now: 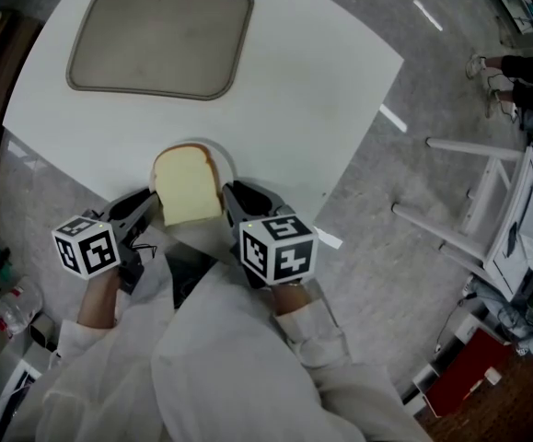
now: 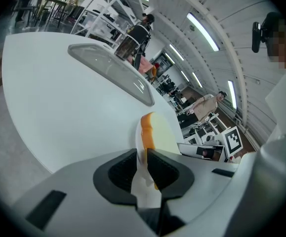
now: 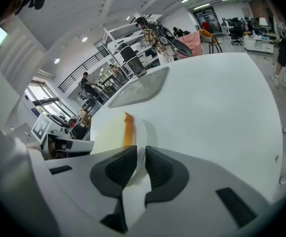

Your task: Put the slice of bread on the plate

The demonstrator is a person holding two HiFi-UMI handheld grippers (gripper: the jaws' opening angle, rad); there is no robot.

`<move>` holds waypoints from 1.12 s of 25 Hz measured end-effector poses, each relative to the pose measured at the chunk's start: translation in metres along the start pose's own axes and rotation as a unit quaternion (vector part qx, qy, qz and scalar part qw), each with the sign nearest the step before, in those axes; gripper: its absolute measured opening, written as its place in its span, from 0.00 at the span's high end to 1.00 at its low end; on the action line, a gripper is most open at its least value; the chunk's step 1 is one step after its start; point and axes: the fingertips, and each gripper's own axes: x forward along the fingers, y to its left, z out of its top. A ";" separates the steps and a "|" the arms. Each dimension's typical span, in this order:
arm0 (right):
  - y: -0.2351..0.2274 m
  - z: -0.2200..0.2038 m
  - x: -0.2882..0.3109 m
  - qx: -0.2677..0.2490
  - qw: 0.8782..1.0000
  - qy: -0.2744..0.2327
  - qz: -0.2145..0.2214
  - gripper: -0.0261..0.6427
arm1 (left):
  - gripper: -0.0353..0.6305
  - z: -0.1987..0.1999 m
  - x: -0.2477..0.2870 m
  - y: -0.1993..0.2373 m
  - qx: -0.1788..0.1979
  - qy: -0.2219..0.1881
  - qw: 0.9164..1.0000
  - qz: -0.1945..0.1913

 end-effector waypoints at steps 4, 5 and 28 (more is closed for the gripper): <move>0.004 0.004 0.001 0.006 1.000 -0.005 0.009 0.87 | 0.84 0.011 -0.004 -0.002 0.007 -0.012 1.000 0.005; 0.003 0.005 0.001 0.008 1.000 -0.007 0.009 0.87 | 0.84 0.014 -0.005 -0.003 0.009 -0.013 1.000 0.006; 0.026 0.072 0.022 0.045 0.997 -0.064 -0.026 0.88 | 0.84 0.100 -0.014 0.009 0.078 -0.001 0.997 -0.021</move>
